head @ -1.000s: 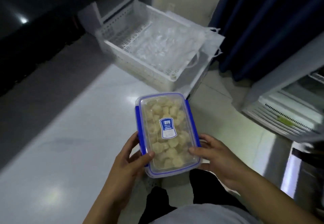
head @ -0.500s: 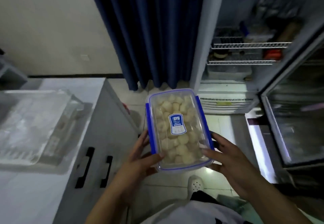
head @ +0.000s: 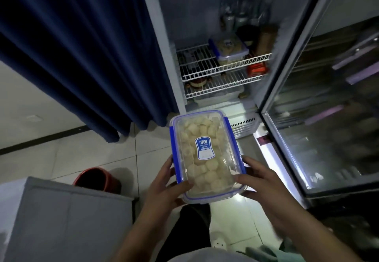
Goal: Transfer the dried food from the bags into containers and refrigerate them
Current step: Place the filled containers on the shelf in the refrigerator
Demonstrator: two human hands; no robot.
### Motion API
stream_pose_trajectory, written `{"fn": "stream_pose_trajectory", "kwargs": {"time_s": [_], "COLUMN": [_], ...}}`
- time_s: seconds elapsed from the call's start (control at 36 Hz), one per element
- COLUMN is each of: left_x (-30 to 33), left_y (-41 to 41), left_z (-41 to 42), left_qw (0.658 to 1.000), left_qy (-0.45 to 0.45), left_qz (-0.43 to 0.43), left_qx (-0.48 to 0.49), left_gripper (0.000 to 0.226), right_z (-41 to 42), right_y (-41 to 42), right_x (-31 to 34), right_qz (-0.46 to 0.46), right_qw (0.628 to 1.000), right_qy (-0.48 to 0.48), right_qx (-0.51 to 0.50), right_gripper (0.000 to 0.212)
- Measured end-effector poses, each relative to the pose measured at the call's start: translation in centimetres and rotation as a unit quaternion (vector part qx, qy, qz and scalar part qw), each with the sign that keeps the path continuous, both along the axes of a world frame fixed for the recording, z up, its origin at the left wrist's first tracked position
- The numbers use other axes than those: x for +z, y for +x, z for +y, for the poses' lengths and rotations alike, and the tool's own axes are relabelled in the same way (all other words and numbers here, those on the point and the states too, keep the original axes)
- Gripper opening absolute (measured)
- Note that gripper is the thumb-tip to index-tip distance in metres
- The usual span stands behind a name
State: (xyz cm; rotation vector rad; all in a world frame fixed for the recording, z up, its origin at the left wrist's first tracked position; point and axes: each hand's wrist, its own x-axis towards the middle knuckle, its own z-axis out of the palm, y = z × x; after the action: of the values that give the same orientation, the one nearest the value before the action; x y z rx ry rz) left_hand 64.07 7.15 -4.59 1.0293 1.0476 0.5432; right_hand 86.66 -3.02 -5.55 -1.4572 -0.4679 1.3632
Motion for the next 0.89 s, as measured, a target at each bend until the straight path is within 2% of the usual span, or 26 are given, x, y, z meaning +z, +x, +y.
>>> {"fn": "stream_pose_trajectory", "kwargs": {"time_s": [0.25, 0.39, 0.5, 0.64, 0.75, 0.89], "left_x": [-2.2, -2.8, -3.7, -3.9, -4.0, -4.1], "left_y": [8.6, 12.6, 15.7, 19.0, 21.5, 23.7], "left_z": [13.6, 20.5, 25.2, 29.1, 31.5, 32.3], "left_qw": [1.0, 0.999, 0.999, 0.998, 0.997, 0.994], "left_qy": [-0.022, -0.032, -0.044, -0.06, -0.062, -0.062], "left_qz": [0.001, 0.001, -0.001, 0.01, 0.022, 0.039], "left_qx": [-0.021, -0.018, -0.022, 0.02, 0.048, 0.081], "left_gripper": [0.07, 0.07, 0.064, 0.053, 0.058, 0.054], "right_z": [12.6, 19.5, 24.2, 28.6, 32.1, 35.2], "right_y": [7.4, 11.1, 13.6, 16.1, 18.4, 20.3], "right_x": [-0.1, -0.3, -0.8, -2.1, -3.3, -4.6], "right_qz": [-0.008, -0.013, -0.009, -0.006, 0.008, 0.018], "right_qw": [0.999, 0.995, 0.993, 0.992, 0.993, 0.994], "right_qy": [-0.022, -0.03, -0.031, -0.045, -0.058, -0.082], "right_qx": [-0.049, -0.093, -0.114, -0.118, -0.104, -0.071], "right_gripper": [0.049, 0.065, 0.058, 0.054, 0.054, 0.058]}}
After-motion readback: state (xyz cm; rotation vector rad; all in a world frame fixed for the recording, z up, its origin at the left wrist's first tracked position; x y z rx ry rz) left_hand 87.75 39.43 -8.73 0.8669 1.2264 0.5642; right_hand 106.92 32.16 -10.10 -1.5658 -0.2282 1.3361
